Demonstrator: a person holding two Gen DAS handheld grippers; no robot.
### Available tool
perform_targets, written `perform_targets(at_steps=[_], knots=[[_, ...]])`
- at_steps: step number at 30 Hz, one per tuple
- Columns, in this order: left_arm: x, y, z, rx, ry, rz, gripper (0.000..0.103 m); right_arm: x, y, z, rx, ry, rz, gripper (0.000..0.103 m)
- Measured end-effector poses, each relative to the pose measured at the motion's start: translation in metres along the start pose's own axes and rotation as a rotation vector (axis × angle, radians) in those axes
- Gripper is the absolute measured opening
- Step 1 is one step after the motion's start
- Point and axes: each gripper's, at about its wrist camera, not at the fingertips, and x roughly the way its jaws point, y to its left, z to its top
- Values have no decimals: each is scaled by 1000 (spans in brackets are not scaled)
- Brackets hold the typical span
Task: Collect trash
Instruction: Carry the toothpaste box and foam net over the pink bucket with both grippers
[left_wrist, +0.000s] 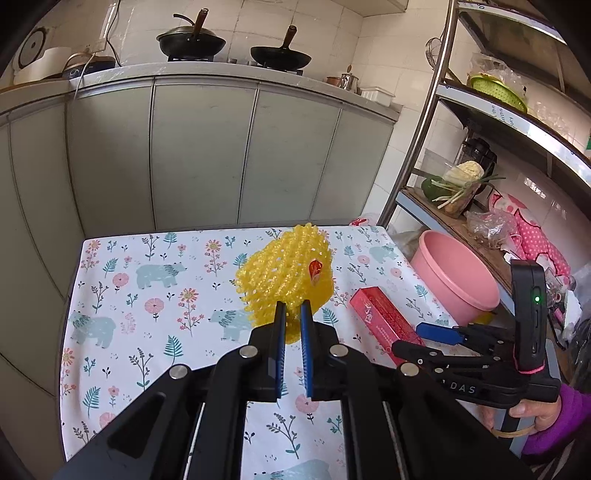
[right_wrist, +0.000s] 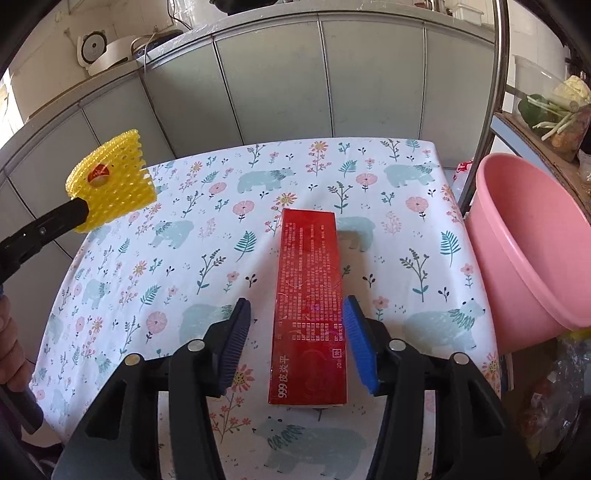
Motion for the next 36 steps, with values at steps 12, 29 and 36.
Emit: perform_targets(at_steps=[12,29,36], knots=[[1,-5,0,9,2,-8,7,7,-16,-4,55,23,-1,53],[-2,-24,14,36,-21,-7,7,-34,-31,3,73,-134,67,40],[-3,-47,33,50,-70,-45,7,-70,-47,13,84,-252,18,40]])
